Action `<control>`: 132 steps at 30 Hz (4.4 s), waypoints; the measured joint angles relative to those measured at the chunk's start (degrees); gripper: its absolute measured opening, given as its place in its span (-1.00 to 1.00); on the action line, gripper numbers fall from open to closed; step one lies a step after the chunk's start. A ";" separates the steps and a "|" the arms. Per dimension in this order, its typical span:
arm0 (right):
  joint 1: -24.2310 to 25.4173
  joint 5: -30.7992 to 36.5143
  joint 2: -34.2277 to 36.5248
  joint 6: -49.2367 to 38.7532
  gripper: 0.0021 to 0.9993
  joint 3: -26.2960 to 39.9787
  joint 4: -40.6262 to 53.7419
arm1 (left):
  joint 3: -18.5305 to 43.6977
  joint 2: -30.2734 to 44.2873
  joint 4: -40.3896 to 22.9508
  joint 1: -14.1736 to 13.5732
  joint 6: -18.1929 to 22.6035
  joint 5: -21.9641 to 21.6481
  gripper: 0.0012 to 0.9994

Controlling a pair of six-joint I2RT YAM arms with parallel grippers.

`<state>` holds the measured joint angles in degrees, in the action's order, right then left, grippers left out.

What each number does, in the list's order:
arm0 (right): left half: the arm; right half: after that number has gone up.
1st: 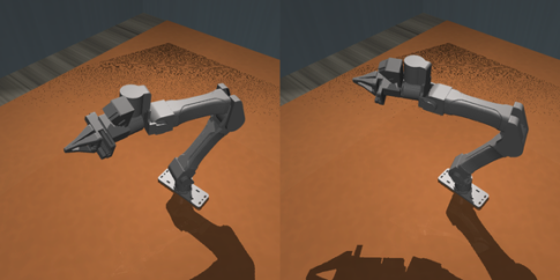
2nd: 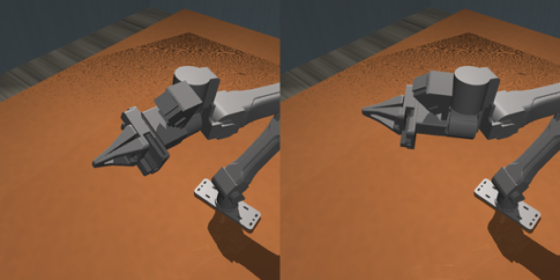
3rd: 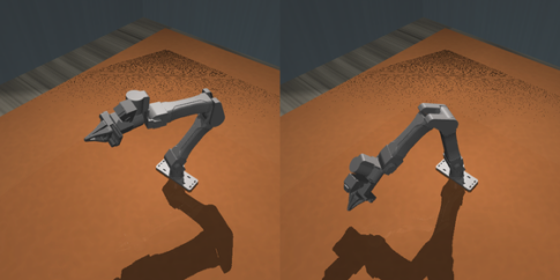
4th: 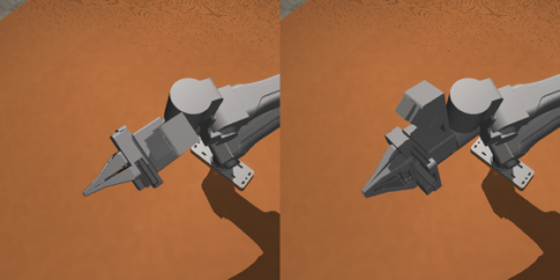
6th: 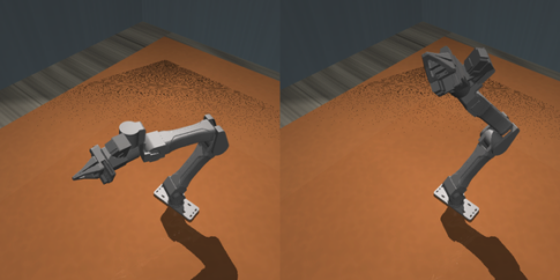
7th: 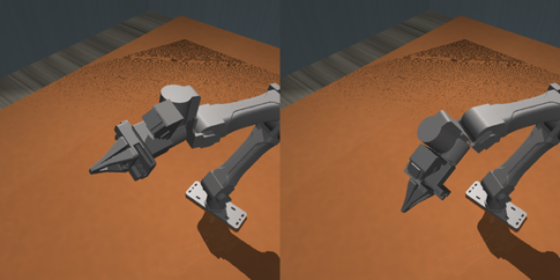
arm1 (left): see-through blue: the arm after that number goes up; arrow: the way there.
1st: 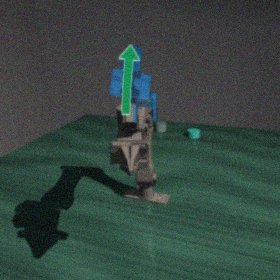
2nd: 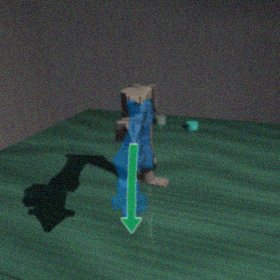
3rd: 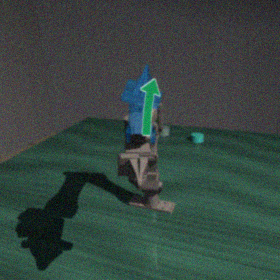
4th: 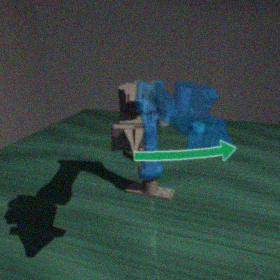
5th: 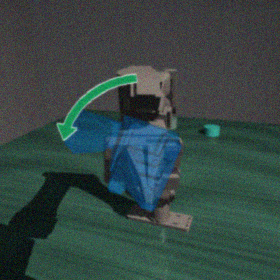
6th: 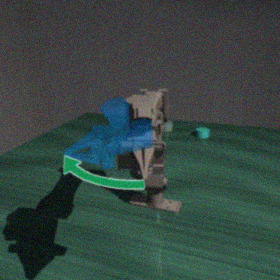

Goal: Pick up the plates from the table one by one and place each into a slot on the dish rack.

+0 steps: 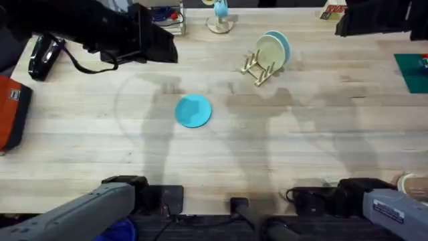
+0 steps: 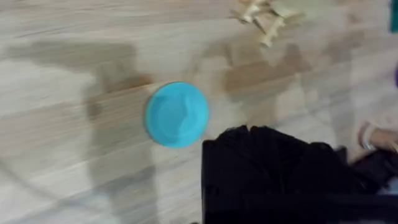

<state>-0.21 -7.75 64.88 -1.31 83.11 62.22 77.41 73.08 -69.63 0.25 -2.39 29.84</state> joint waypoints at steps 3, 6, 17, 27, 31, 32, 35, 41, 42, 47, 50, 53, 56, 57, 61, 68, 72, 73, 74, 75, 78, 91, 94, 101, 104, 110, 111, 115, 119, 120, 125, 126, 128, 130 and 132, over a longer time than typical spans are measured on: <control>0.00 0.00 0.00 0.00 0.99 0.00 0.00 | 0.00 0.00 -0.77 0.00 3.16 5.08 -0.92; 0.00 0.00 0.00 0.00 0.99 0.00 0.00 | 0.00 0.00 -1.58 0.00 6.04 9.15 -0.92; 0.00 0.00 0.00 0.00 0.99 0.00 0.13 | 0.00 0.00 -1.82 0.26 9.06 16.41 -0.92; 0.00 0.00 0.00 0.01 0.99 0.00 0.68 | 0.00 0.00 -11.01 9.33 17.33 21.03 -0.92; 0.00 0.00 0.00 0.00 0.99 0.00 0.68 | 0.00 0.00 -11.17 11.44 20.76 22.13 -0.92; 0.00 0.00 0.00 0.00 0.99 0.00 0.68 | 0.00 0.00 -11.22 11.47 21.41 22.12 -0.92; 0.00 0.00 0.00 0.00 0.99 0.00 0.68 | 0.00 0.00 -11.62 11.47 23.19 22.07 -0.92; 0.00 0.00 0.00 0.01 0.99 0.00 0.68 | 0.00 0.00 -11.62 11.47 25.45 21.72 -0.92; 0.00 0.00 0.00 0.00 0.99 0.00 0.68 | 0.00 0.00 -11.68 11.47 25.66 21.42 -0.92; 0.00 0.00 0.00 0.01 0.99 0.00 0.68 | 0.00 0.14 -13.66 11.47 29.25 19.63 -0.92; 0.00 0.00 0.00 0.00 0.99 0.00 0.68 | 0.02 1.59 -14.74 11.47 31.25 19.60 -0.92; 0.00 0.00 0.00 0.00 0.99 0.00 0.68 | 0.02 7.06 -15.07 11.47 32.89 19.46 -0.92; 0.00 0.00 0.00 0.01 0.99 0.00 0.71 | 0.02 10.29 -16.69 11.47 35.09 19.44 -0.92; 0.00 0.00 0.00 0.01 0.99 0.00 0.72 | 0.02 11.14 -17.26 11.47 35.93 19.44 -0.92; 0.00 0.00 0.00 0.01 0.99 0.00 0.94 | 0.02 12.96 -17.55 11.47 37.94 19.45 -0.92; 0.00 0.00 0.00 -0.01 0.99 0.00 1.70 | -0.65 13.55 -14.52 11.47 39.08 19.53 -0.92; 0.00 0.00 0.00 0.01 0.99 0.00 1.97 | -4.67 13.55 -10.78 11.47 39.07 19.65 -0.92; 0.00 0.00 0.00 0.00 0.99 0.00 1.97 | -5.97 13.55 -9.81 11.47 39.04 19.63 -0.92; 0.00 0.00 0.00 0.01 0.99 0.00 1.97 | -7.01 13.55 -8.89 11.47 38.91 19.61 -0.92; 0.00 0.00 0.02 0.01 0.99 0.00 1.96 | -8.17 13.55 -7.54 11.50 38.63 19.62 -0.92; 0.00 0.00 0.00 -0.01 0.99 0.00 1.97 | -11.26 13.55 -3.47 11.54 37.70 19.63 -0.92; 0.00 0.00 0.00 0.01 0.99 0.00 2.01 | -16.09 23.47 2.39 11.58 33.25 17.68 -0.92; 0.00 0.00 0.00 0.01 0.99 0.00 2.10 | -16.17 27.88 2.47 11.58 33.20 17.34 -0.92; 0.00 0.00 0.00 0.01 0.99 0.00 2.40 | -16.31 32.86 3.73 11.58 32.98 17.03 -0.92; 0.00 0.00 0.00 0.01 0.99 0.00 2.40 | -16.39 33.05 4.35 11.58 32.96 16.86 -0.92; 0.00 0.00 0.00 0.00 0.99 0.00 2.40 | -16.39 33.05 4.55 12.57 32.98 16.83 -0.92; 0.00 0.00 0.00 0.01 0.99 0.00 2.40 | -16.39 33.05 4.55 12.96 32.98 16.83 -0.92; 0.00 0.00 0.02 0.01 0.99 0.00 2.40 | -16.39 33.05 4.77 14.82 32.96 16.83 -0.92; 0.00 0.00 0.02 0.00 0.99 0.00 2.40 | -16.39 33.05 4.79 16.25 32.96 16.83 -0.92; 0.00 0.00 0.08 0.00 0.99 0.00 2.42 | -16.39 33.05 4.83 16.37 32.96 16.86 -0.92; 0.00 0.02 0.84 0.00 0.99 0.02 2.43 | -16.39 33.05 4.95 16.39 32.96 16.85 -0.92; 0.00 0.02 0.97 0.00 0.99 0.02 2.44 | -16.39 33.05 4.97 16.39 32.96 16.85 -0.92; 0.00 0.02 1.03 0.00 0.99 0.02 2.45 | -16.39 33.05 4.97 16.39 32.96 16.86 -0.92; 0.00 0.02 1.03 0.01 0.99 0.02 2.45 | -16.39 33.05 4.94 16.39 32.96 16.86 -0.92; 0.00 0.02 1.03 0.00 0.99 0.02 2.45 | -16.39 33.05 4.97 16.39 32.96 16.85 -0.92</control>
<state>-0.21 -7.73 65.91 -1.31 83.13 64.66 61.01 106.13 -64.66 16.64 30.57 46.69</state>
